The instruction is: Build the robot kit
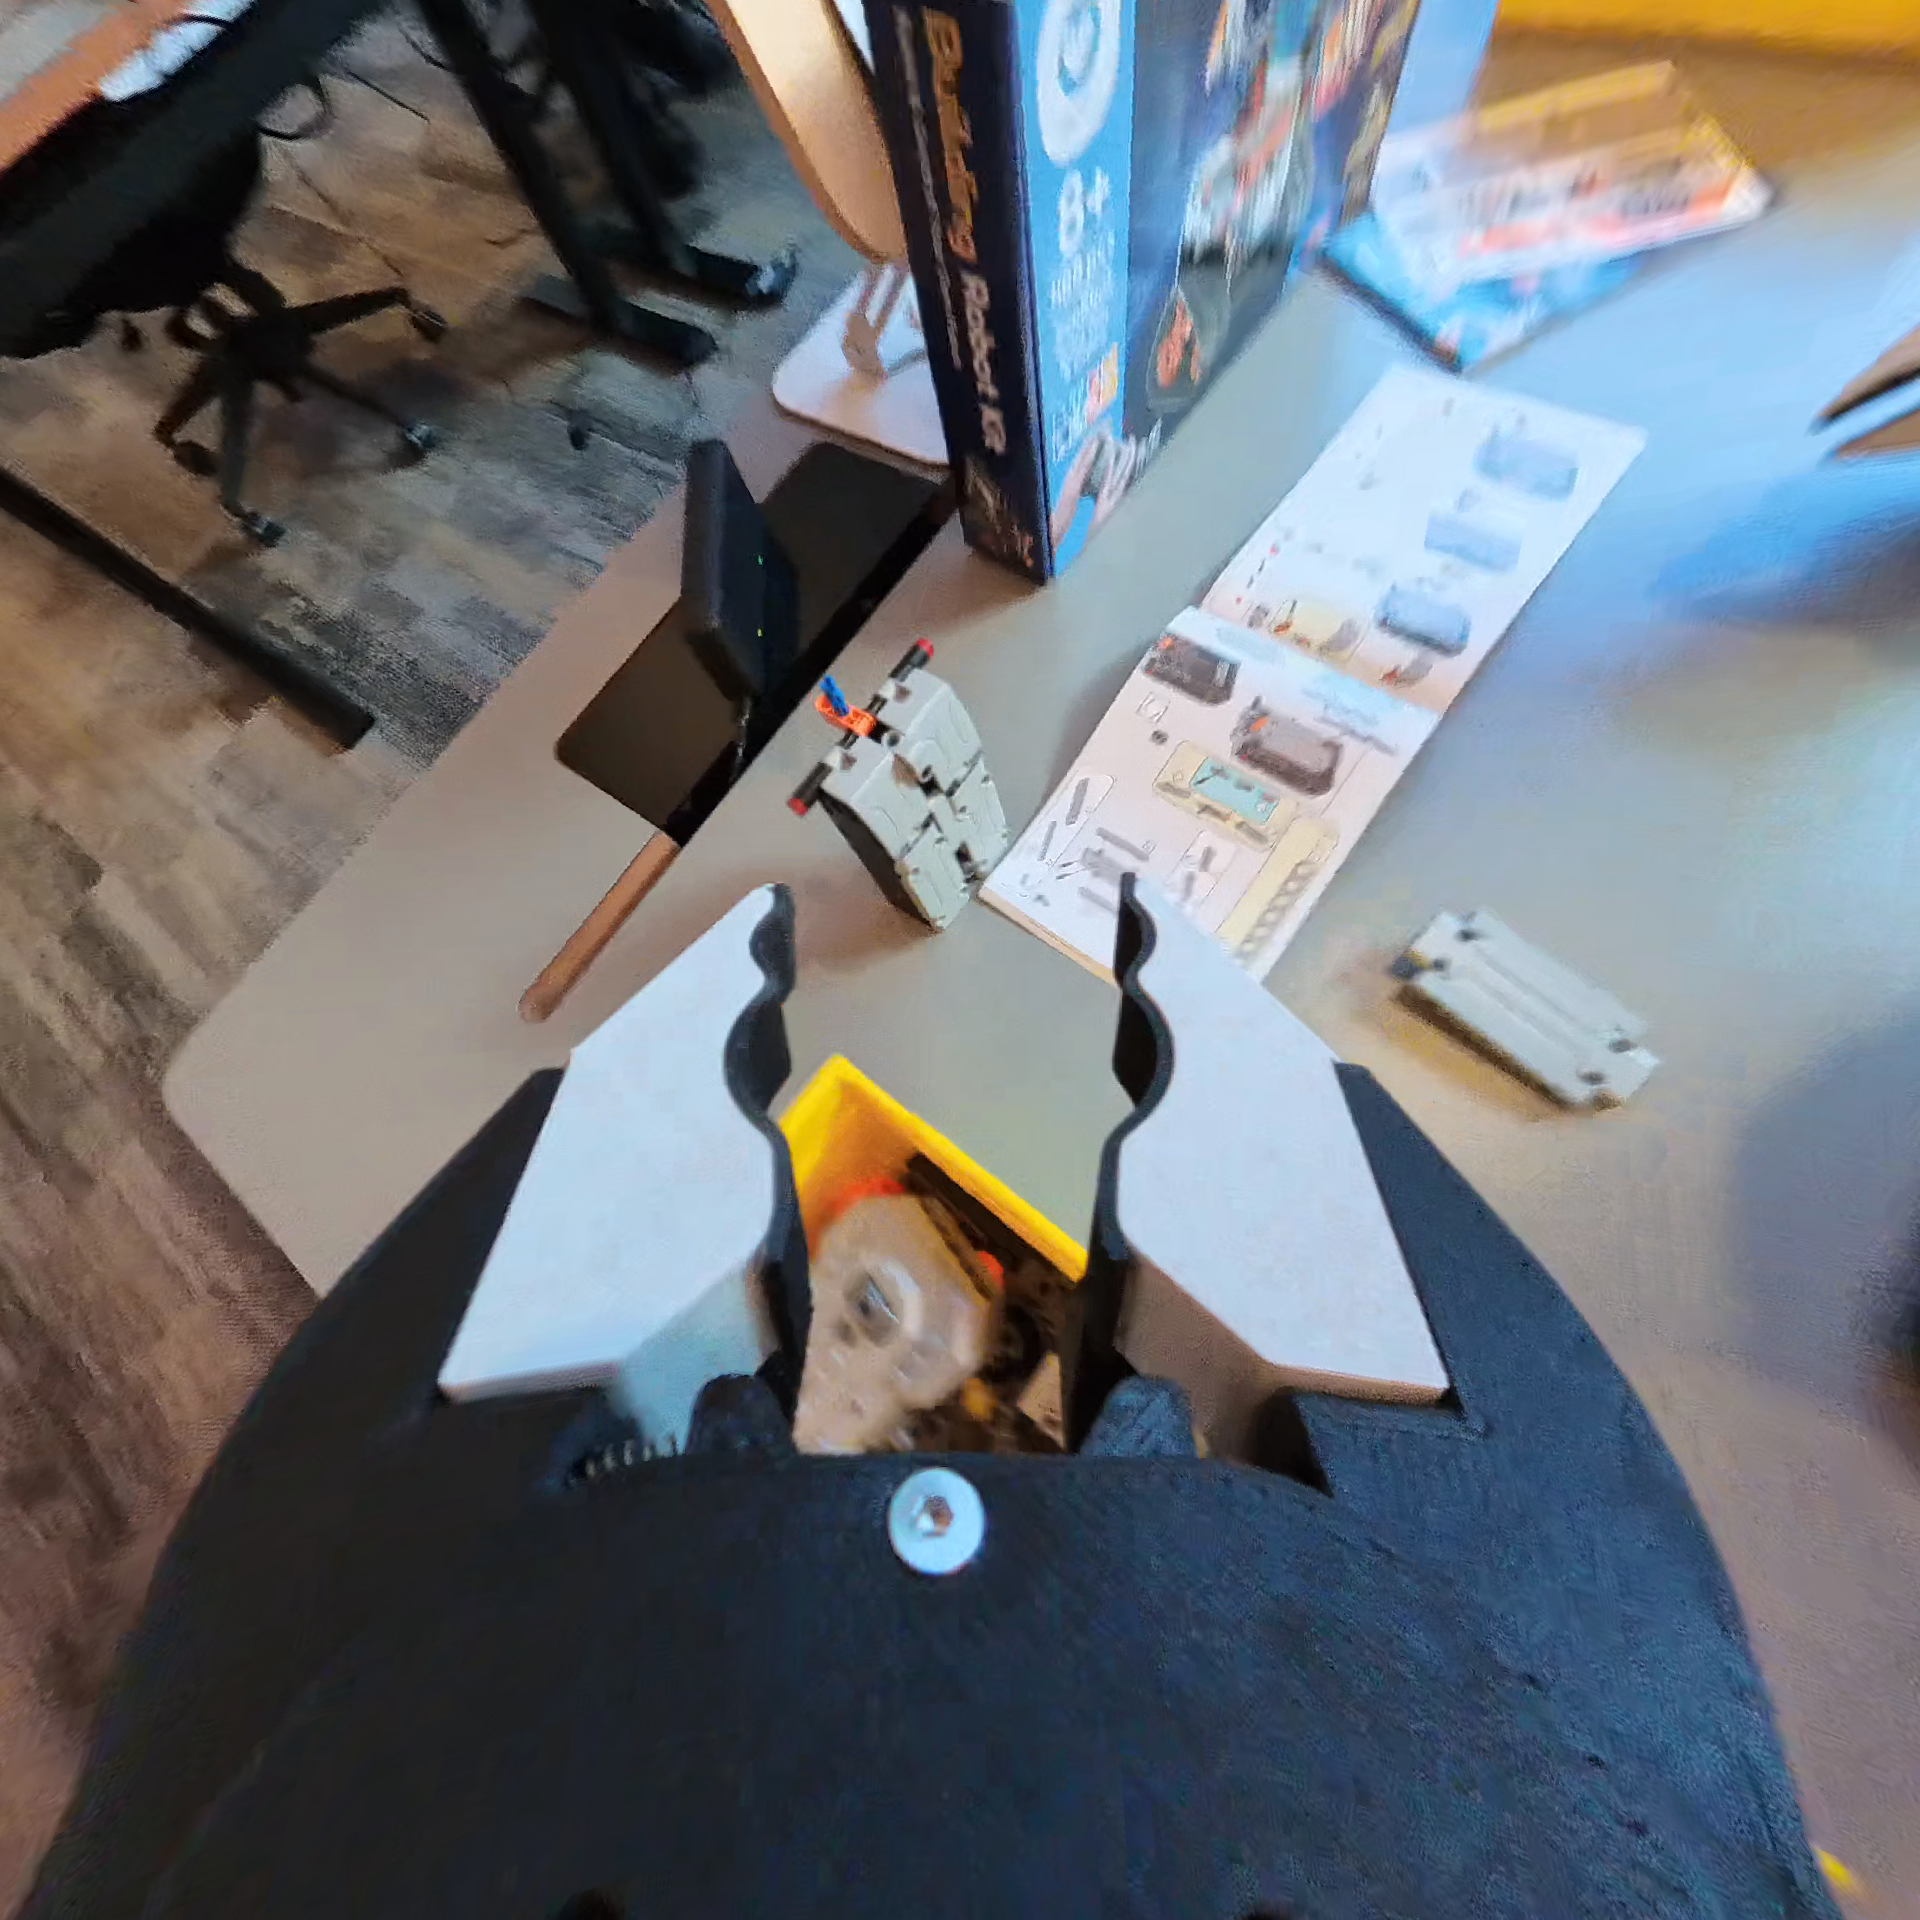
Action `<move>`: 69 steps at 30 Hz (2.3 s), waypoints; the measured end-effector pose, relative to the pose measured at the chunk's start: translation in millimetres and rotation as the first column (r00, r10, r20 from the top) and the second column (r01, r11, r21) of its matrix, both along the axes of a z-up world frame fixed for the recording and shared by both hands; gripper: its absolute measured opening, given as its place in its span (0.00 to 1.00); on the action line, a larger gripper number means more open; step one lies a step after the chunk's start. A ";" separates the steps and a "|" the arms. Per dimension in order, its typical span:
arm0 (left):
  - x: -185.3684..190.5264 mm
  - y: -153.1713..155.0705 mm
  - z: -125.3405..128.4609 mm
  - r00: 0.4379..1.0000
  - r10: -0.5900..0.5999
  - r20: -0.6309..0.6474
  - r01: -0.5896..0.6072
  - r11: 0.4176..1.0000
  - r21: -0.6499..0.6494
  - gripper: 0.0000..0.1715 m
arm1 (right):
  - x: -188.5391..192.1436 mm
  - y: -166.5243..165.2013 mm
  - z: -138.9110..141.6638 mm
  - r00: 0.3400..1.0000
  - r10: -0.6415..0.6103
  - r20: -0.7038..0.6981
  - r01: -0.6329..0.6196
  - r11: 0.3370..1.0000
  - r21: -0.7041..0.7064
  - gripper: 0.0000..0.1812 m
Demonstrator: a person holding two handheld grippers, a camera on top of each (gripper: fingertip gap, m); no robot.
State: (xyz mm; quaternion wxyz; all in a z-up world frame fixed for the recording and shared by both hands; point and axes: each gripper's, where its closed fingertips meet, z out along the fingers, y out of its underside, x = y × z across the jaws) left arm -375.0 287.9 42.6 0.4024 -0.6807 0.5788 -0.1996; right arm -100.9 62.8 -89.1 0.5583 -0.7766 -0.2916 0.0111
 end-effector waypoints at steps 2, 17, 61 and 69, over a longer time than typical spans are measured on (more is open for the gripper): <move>25.7 17.2 -19.9 0.995 -0.054 -0.089 0.057 0.998 0.025 0.39 | 0.9 -1.3 5.1 1.000 -0.001 -0.017 0.001 1.000 0.018 0.05; 67.6 31.7 -29.2 0.769 0.572 0.286 -0.492 0.815 -0.305 0.55 | -34.6 30.3 27.4 0.929 0.190 -0.318 -0.216 0.975 -0.049 0.07; 91.6 100.2 -150.2 0.611 0.766 0.202 -0.759 0.639 -0.125 0.45 | -45.1 1.1 27.0 0.953 0.249 -0.173 -0.252 0.968 0.010 0.07; 79.3 88.5 -148.6 0.658 0.729 0.189 -0.726 0.681 -0.101 0.44 | -45.4 1.9 19.7 0.949 0.236 -0.207 -0.251 0.967 -0.047 0.07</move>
